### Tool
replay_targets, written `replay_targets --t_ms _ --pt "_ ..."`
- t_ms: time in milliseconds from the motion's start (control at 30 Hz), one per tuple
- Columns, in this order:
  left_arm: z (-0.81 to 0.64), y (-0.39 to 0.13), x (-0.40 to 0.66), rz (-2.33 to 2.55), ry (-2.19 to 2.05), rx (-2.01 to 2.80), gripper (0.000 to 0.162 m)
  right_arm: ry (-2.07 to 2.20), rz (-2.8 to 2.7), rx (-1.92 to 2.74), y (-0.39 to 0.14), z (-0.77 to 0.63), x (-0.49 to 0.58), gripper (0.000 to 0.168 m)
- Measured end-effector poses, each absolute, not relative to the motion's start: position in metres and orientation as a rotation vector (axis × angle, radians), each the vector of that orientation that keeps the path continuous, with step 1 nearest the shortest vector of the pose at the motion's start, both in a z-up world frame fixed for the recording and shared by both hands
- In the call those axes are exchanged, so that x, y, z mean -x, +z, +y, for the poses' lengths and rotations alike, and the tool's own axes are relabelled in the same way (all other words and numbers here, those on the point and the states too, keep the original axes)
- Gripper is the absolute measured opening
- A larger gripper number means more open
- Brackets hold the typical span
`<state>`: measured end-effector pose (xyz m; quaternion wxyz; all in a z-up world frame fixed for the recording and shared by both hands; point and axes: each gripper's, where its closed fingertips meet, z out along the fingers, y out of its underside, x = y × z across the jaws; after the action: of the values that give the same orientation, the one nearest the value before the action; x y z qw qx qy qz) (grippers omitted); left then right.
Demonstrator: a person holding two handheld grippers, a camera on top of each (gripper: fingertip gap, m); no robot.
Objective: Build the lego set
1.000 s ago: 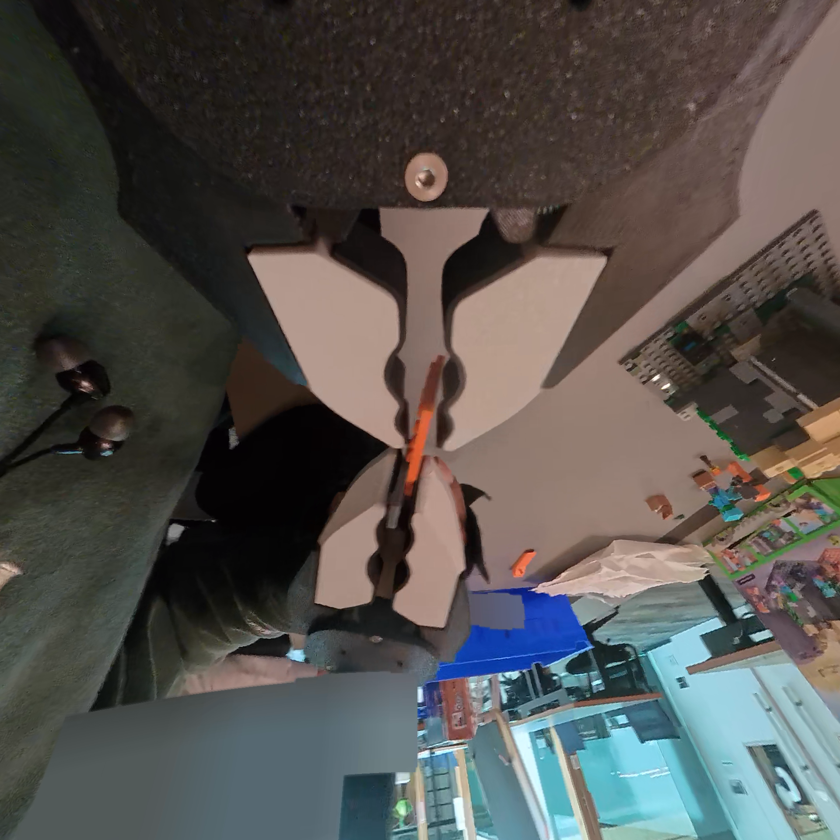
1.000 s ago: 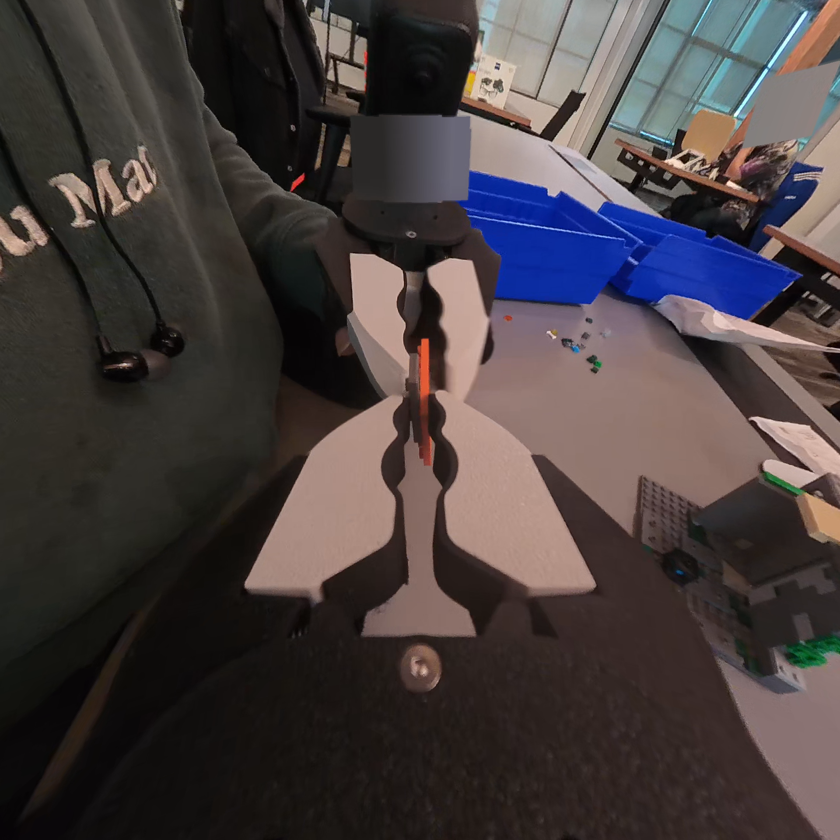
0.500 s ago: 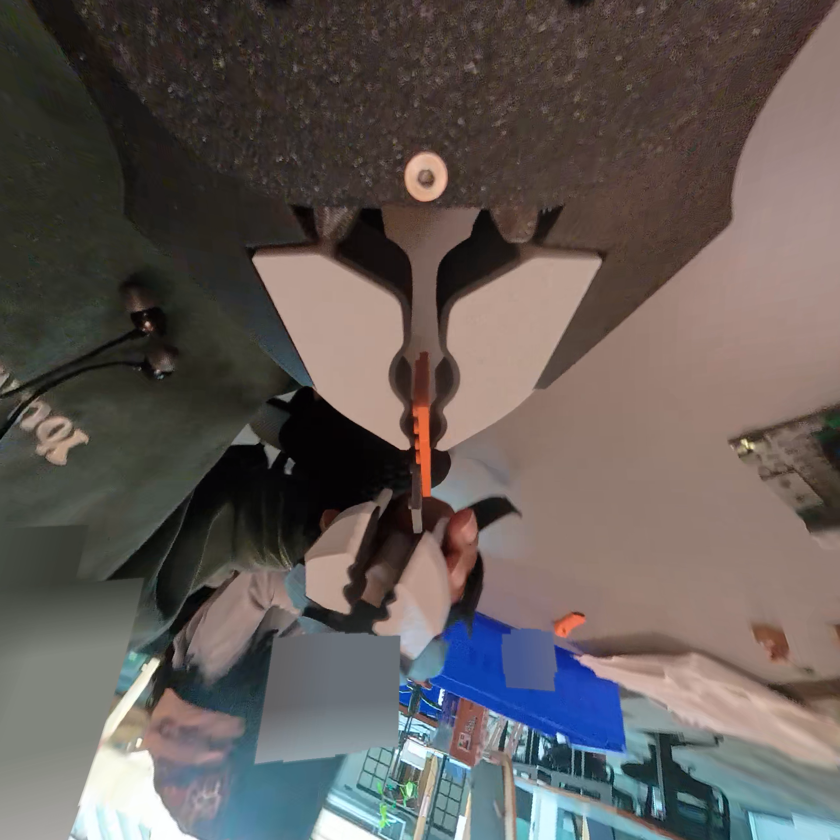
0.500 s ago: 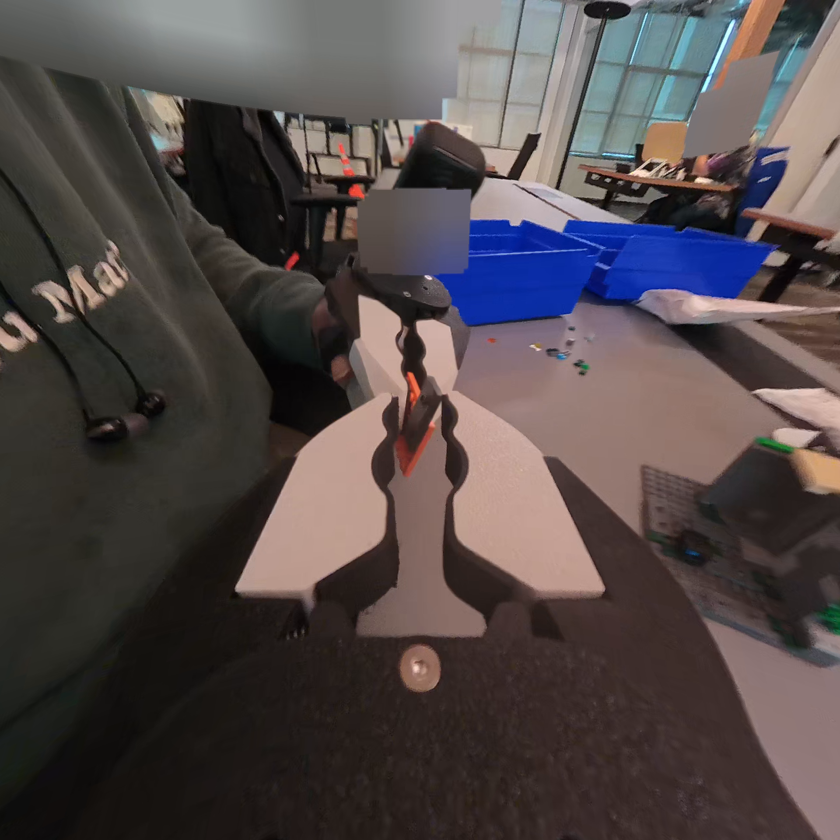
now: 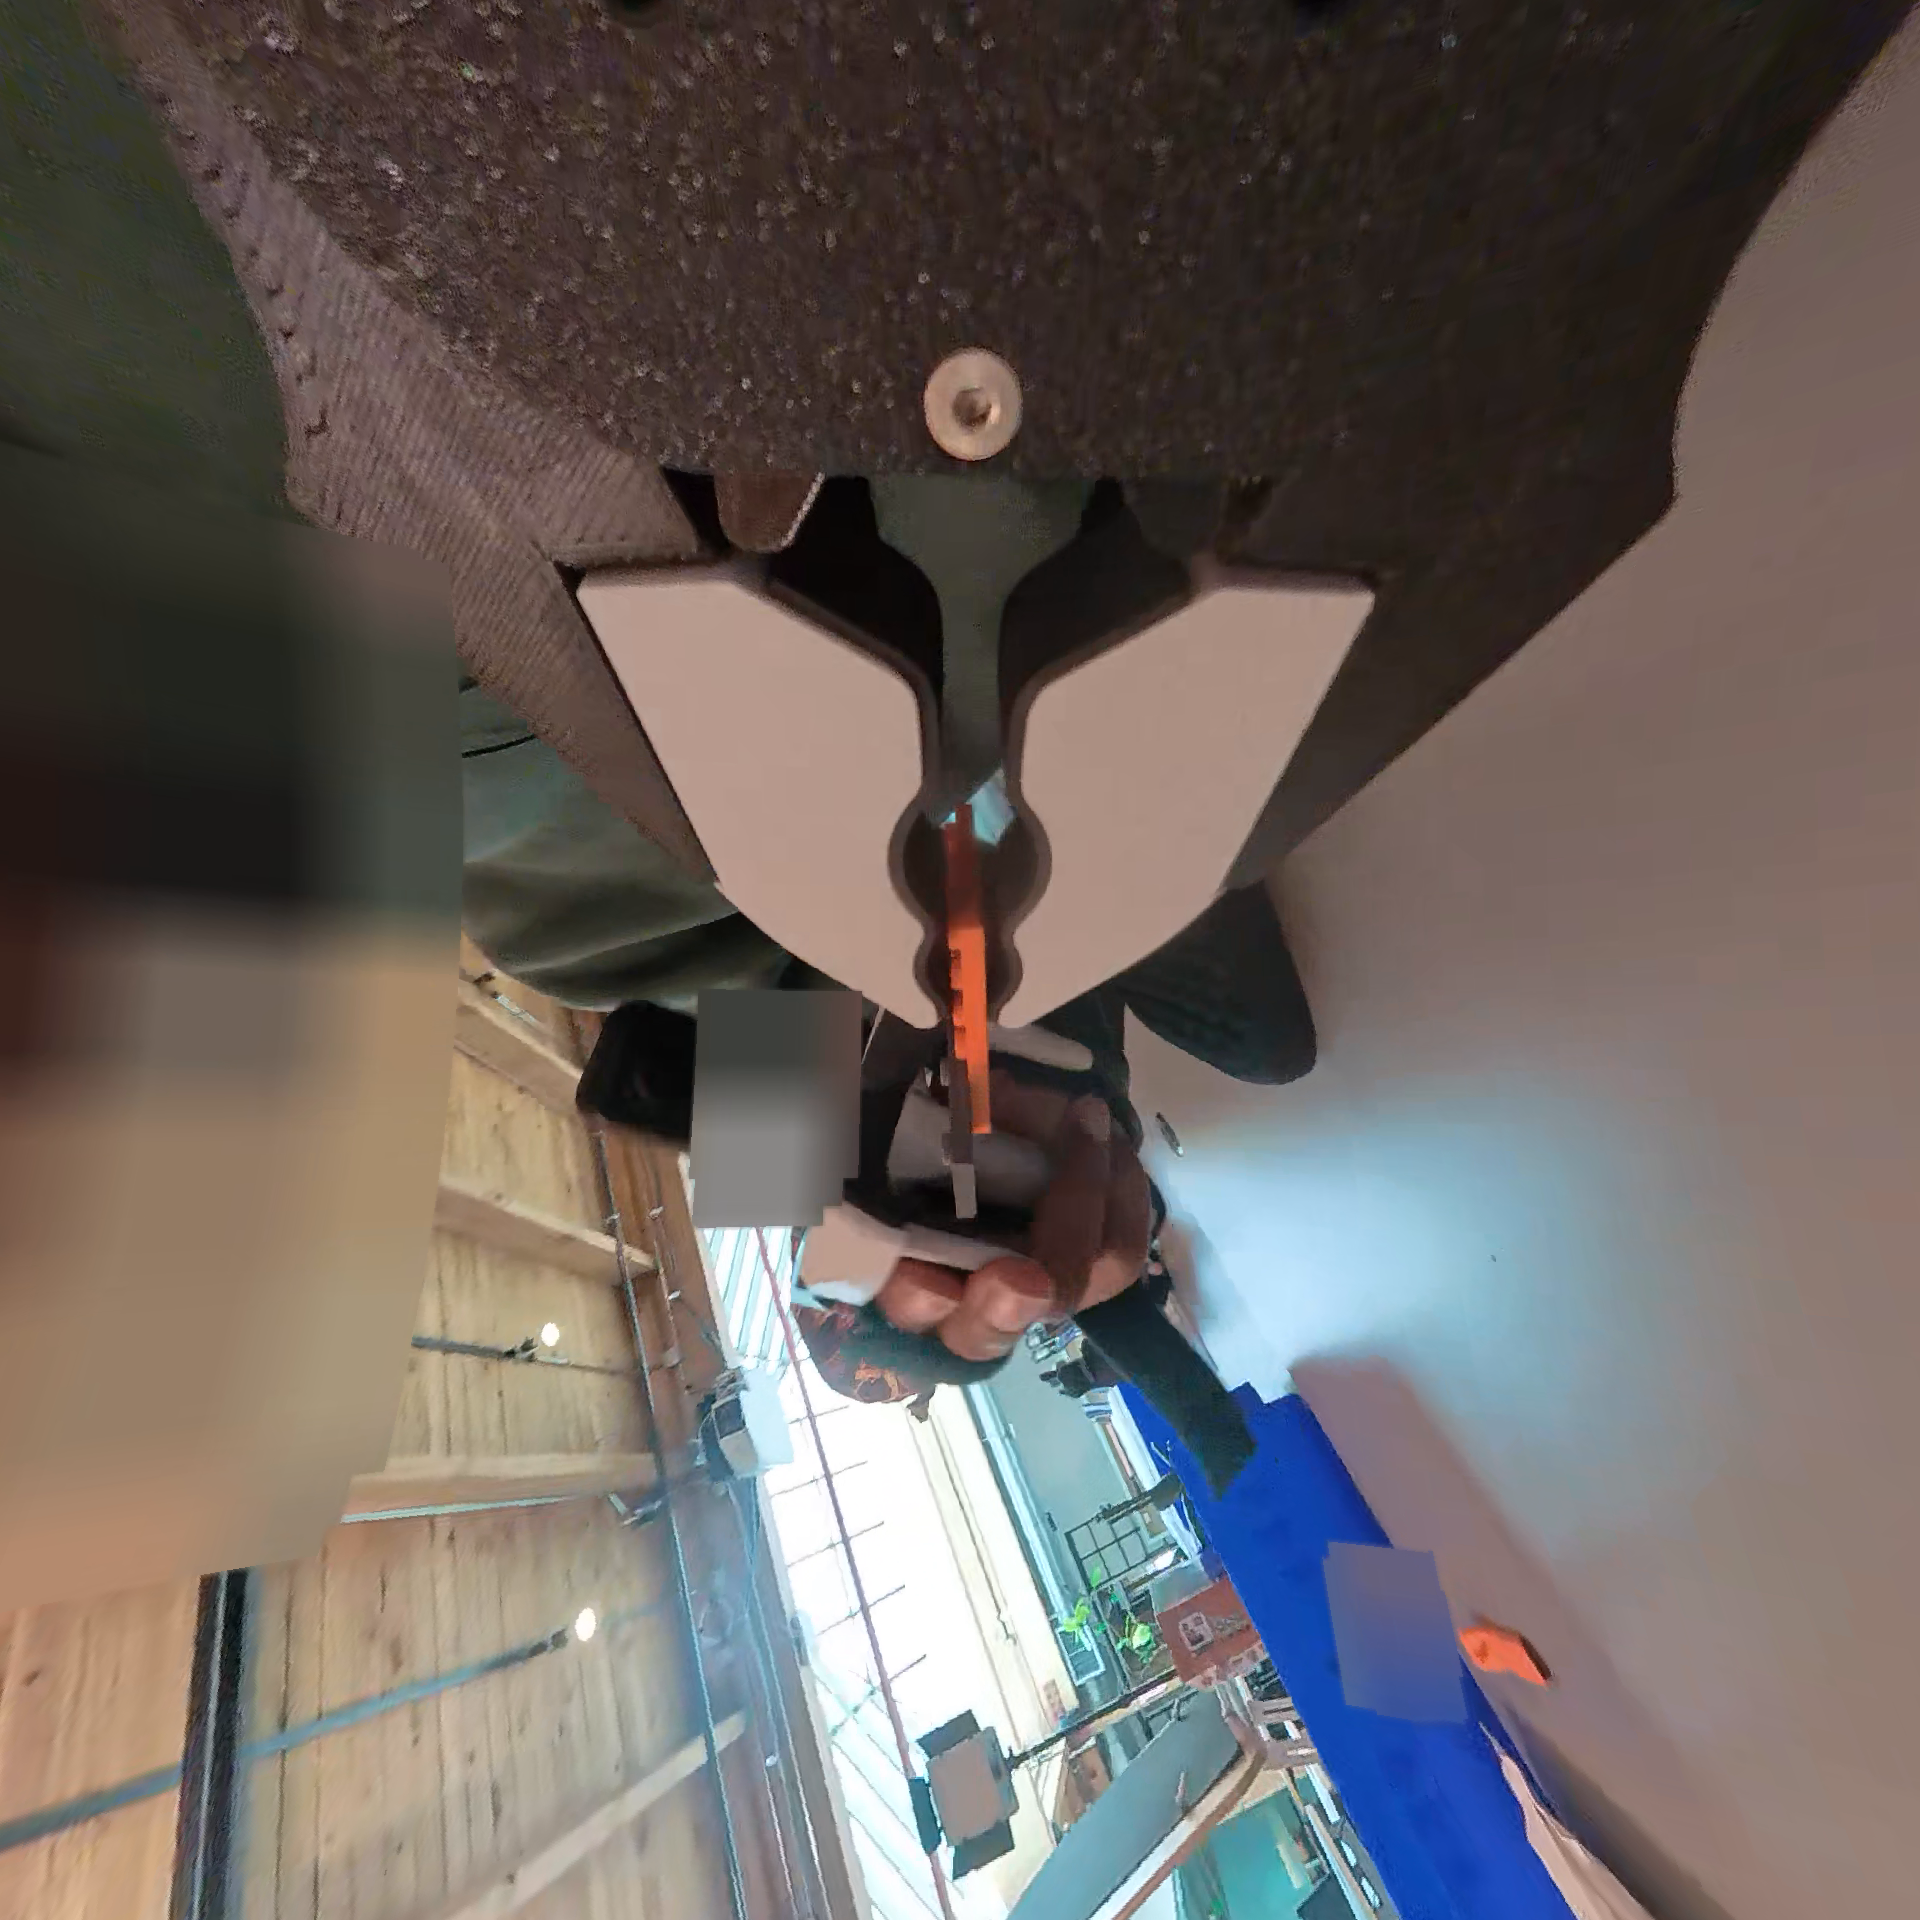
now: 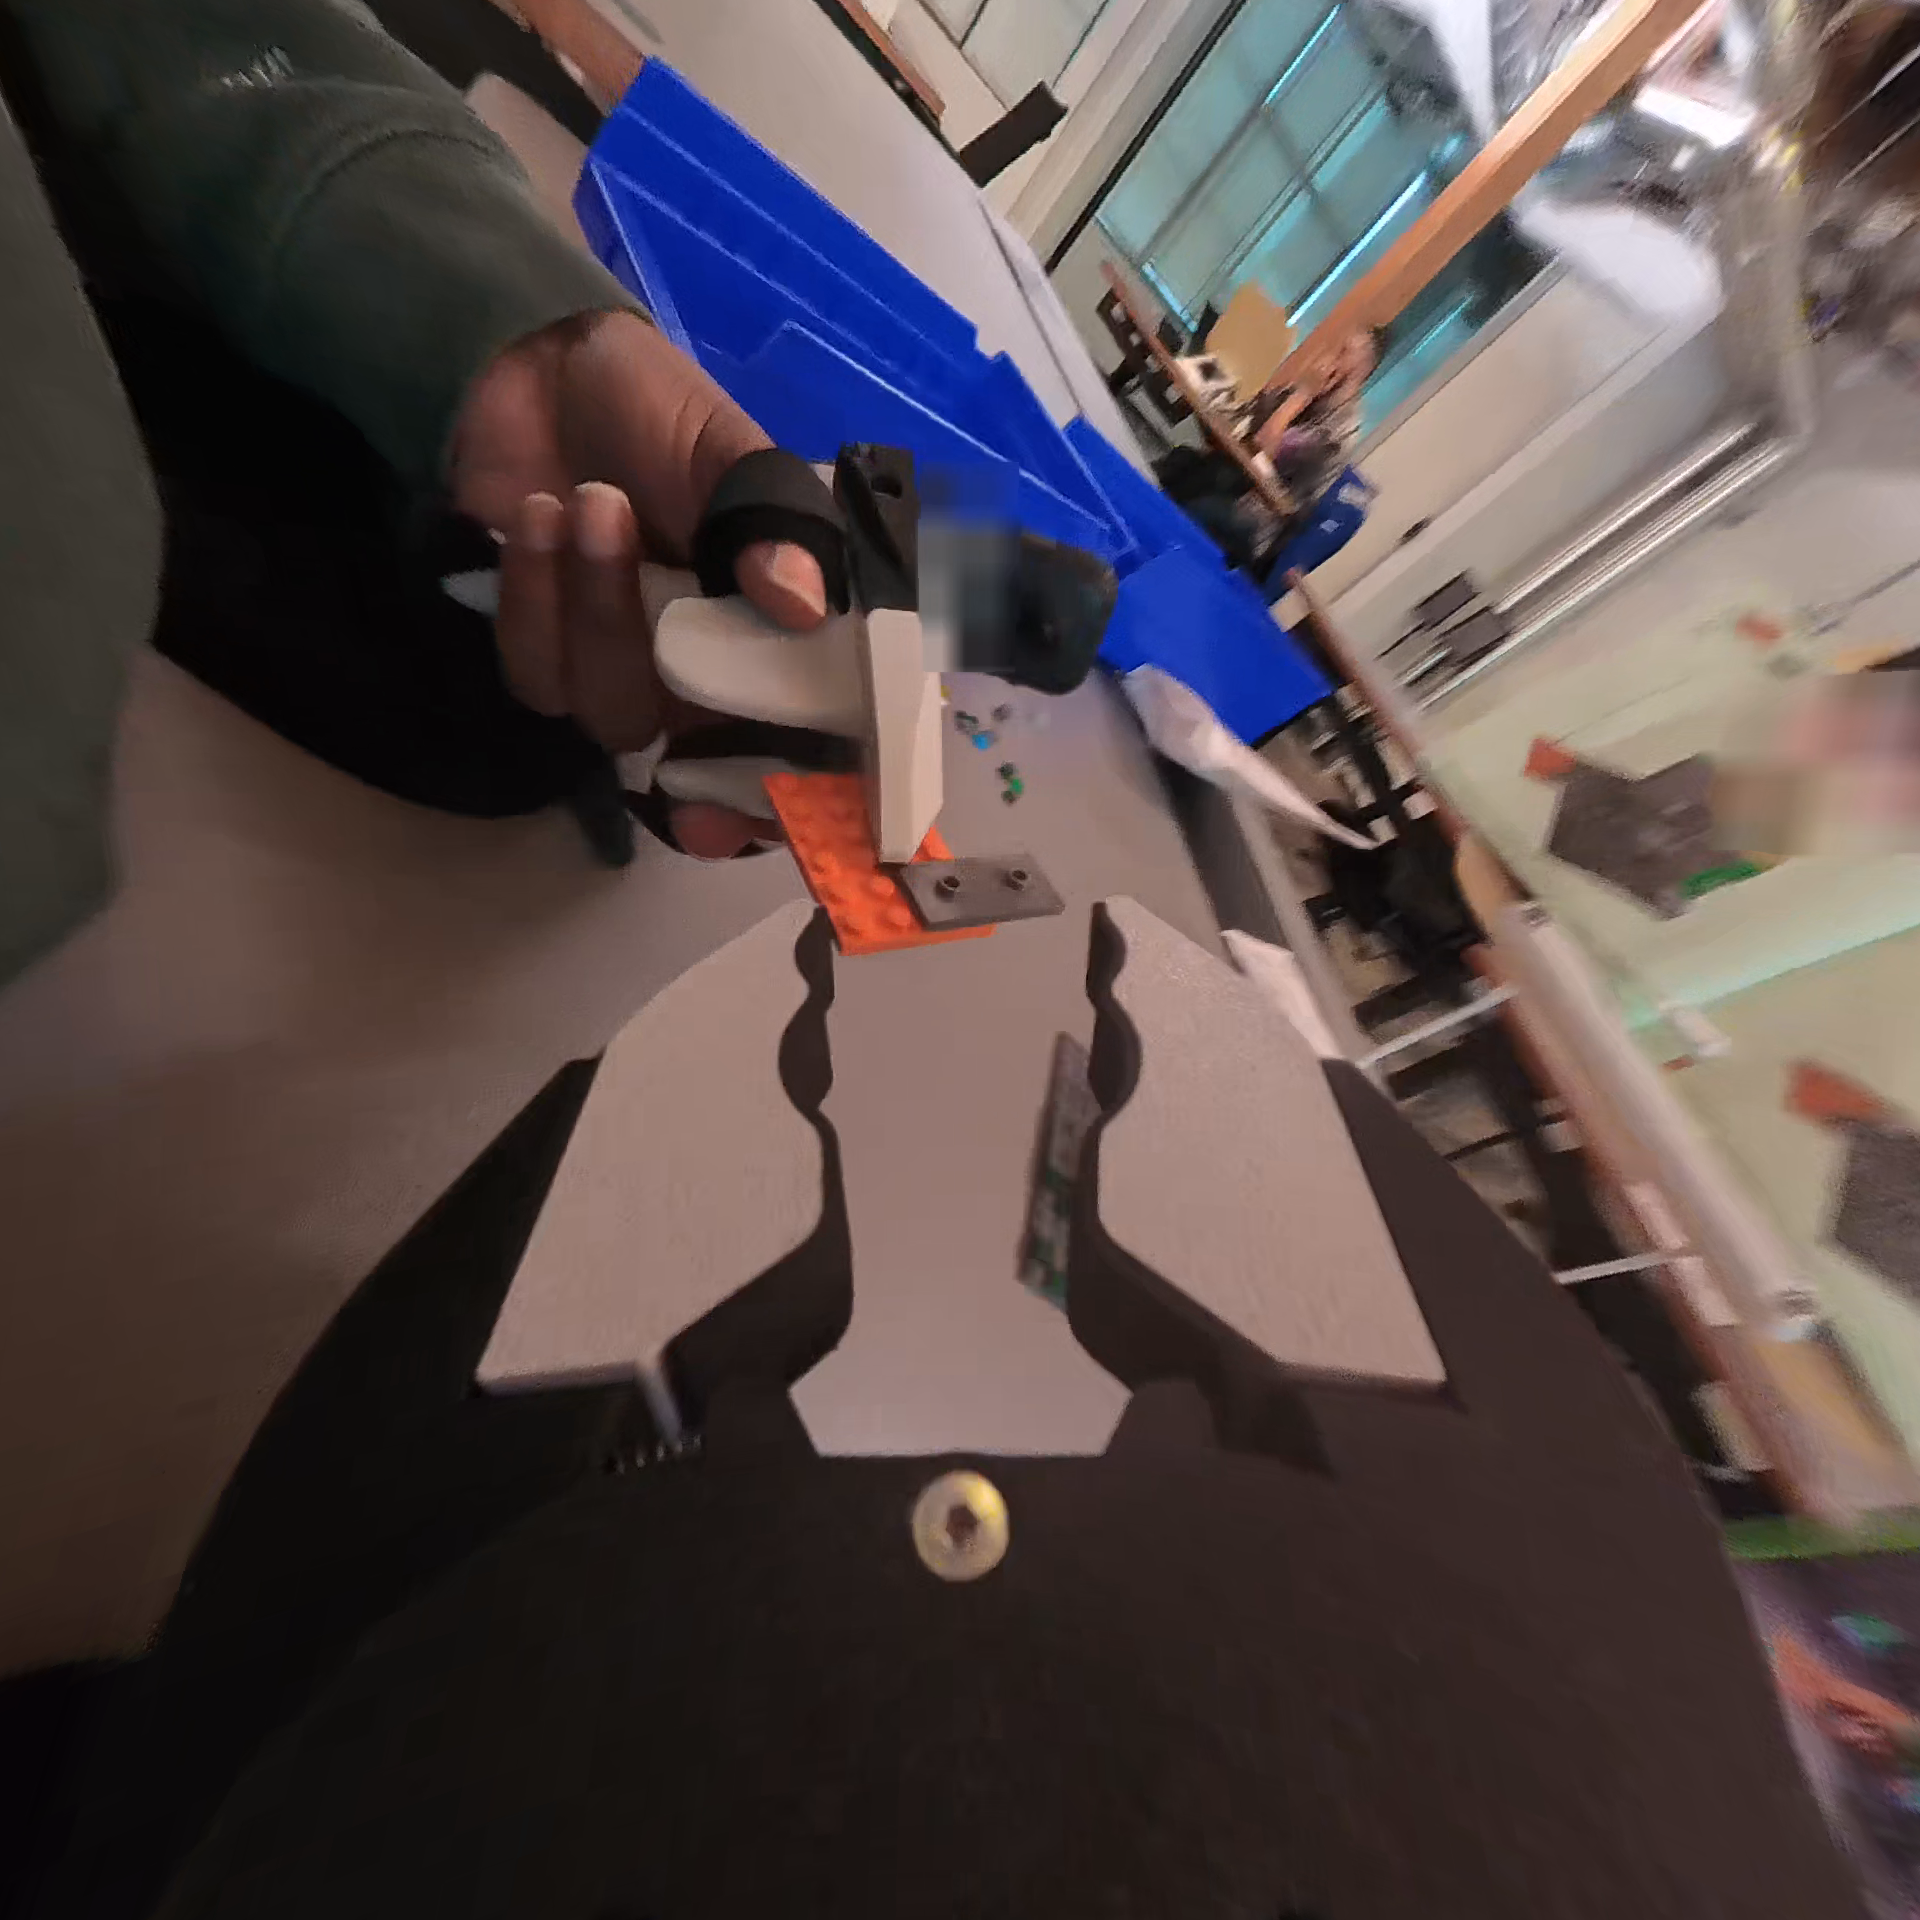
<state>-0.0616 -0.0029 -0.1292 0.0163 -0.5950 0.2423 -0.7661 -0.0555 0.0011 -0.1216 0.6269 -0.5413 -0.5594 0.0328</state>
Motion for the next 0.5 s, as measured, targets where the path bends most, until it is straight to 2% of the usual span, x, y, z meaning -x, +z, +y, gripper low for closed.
replay_targets --t_ms 367,500 --pt "-0.005 -0.129 0.056 0.655 -2.488 1.897 0.005 -0.524 -1.526 0.785 -0.136 -0.006 0.066 0.010" --pt "-0.004 -0.131 0.057 0.656 -2.479 1.909 0.007 -0.543 -1.526 0.770 -0.137 -0.006 0.066 0.006"
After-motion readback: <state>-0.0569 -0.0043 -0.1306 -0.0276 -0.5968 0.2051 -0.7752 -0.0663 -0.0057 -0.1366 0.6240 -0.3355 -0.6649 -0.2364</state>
